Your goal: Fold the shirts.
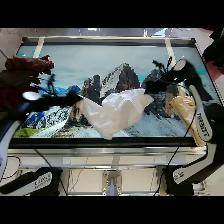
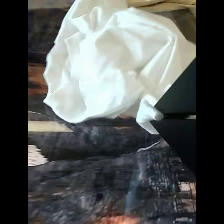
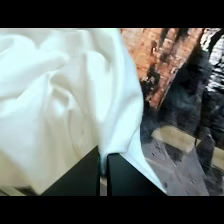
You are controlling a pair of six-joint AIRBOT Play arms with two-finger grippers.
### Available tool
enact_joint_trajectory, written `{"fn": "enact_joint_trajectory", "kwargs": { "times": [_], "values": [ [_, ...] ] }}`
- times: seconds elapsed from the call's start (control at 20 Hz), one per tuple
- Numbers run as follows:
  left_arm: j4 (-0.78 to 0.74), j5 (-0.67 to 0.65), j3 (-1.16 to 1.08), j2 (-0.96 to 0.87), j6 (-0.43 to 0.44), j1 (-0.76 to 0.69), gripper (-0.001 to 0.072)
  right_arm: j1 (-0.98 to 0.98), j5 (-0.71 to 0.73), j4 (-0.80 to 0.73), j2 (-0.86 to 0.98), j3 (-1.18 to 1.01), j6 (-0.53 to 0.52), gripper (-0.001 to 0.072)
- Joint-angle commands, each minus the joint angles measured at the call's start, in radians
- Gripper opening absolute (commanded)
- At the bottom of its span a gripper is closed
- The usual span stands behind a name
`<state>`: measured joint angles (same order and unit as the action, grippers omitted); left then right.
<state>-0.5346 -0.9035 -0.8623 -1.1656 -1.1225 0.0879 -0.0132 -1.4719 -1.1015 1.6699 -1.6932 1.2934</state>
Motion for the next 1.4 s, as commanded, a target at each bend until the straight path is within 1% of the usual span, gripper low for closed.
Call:
{"fn": "enact_joint_trajectory", "kwargs": {
  "times": [0.0, 0.15, 0.25, 0.35, 0.45, 0.55, 0.7, 0.8, 0.85, 0.9, 1.0, 1.1, 1.15, 1.25, 1.35],
  "values": [
    [-0.048, -0.084, -0.027, 0.282, 0.001, 0.214, 0.0011, -0.011, -0.241, -0.090, -0.195, -0.175, -0.004, 0.0017],
    [-0.049, -0.071, -0.082, 0.517, 0.001, 0.351, 0.0011, 0.001, -0.245, -0.052, -0.408, -0.289, 0.000, 0.0017],
    [-0.049, -0.017, -0.139, 0.639, 0.001, 0.435, 0.0011, 0.022, -0.238, -0.050, -0.534, -0.360, 0.008, 0.0017],
    [-0.049, 0.028, -0.202, 0.718, 0.001, 0.523, 0.0011, 0.026, -0.209, -0.047, -0.653, -0.382, 0.026, 0.0016],
    [-0.063, 0.031, -0.269, 0.750, 0.001, 0.607, 0.0010, 0.026, -0.196, -0.049, -0.747, -0.381, 0.026, 0.0016],
    [-0.077, -0.031, -0.337, 0.737, 0.001, 0.658, 0.0011, 0.026, -0.179, -0.049, -0.791, -0.381, 0.026, 0.0016],
    [-0.116, -0.214, -0.366, 0.658, 0.000, 0.663, 0.0010, 0.026, -0.150, -0.078, -0.766, -0.357, 0.024, 0.0016],
    [-0.163, -0.418, -0.351, 0.534, -0.016, 0.657, 0.0011, 0.026, -0.110, -0.109, -0.707, -0.284, 0.023, 0.0016],
    [-0.182, -0.476, -0.326, 0.470, -0.019, 0.645, 0.0010, 0.026, -0.101, -0.108, -0.659, -0.238, 0.023, 0.0016],
    [-0.214, -0.491, -0.288, 0.405, -0.019, 0.624, 0.0010, 0.026, -0.100, -0.102, -0.603, -0.193, 0.024, 0.0016],
    [-0.325, -0.446, -0.199, 0.256, -0.018, 0.547, 0.0010, 0.026, -0.097, -0.056, -0.471, -0.086, 0.025, 0.0016],
    [-0.441, -0.328, -0.143, 0.094, -0.018, 0.446, 0.0010, 0.027, -0.070, 0.021, -0.322, 0.032, 0.025, 0.0016],
    [-0.492, -0.266, -0.140, 0.009, -0.020, 0.396, 0.0011, 0.029, -0.032, 0.060, -0.241, 0.094, 0.025, 0.0016],
    [-0.511, -0.096, -0.142, -0.156, -0.043, 0.309, 0.0011, 0.045, 0.089, 0.076, -0.093, 0.185, 0.025, 0.0016],
    [-0.499, 0.085, -0.145, -0.285, -0.120, 0.235, 0.0011, 0.074, 0.209, 0.087, 0.065, 0.212, 0.029, 0.0016]
  ]
}}
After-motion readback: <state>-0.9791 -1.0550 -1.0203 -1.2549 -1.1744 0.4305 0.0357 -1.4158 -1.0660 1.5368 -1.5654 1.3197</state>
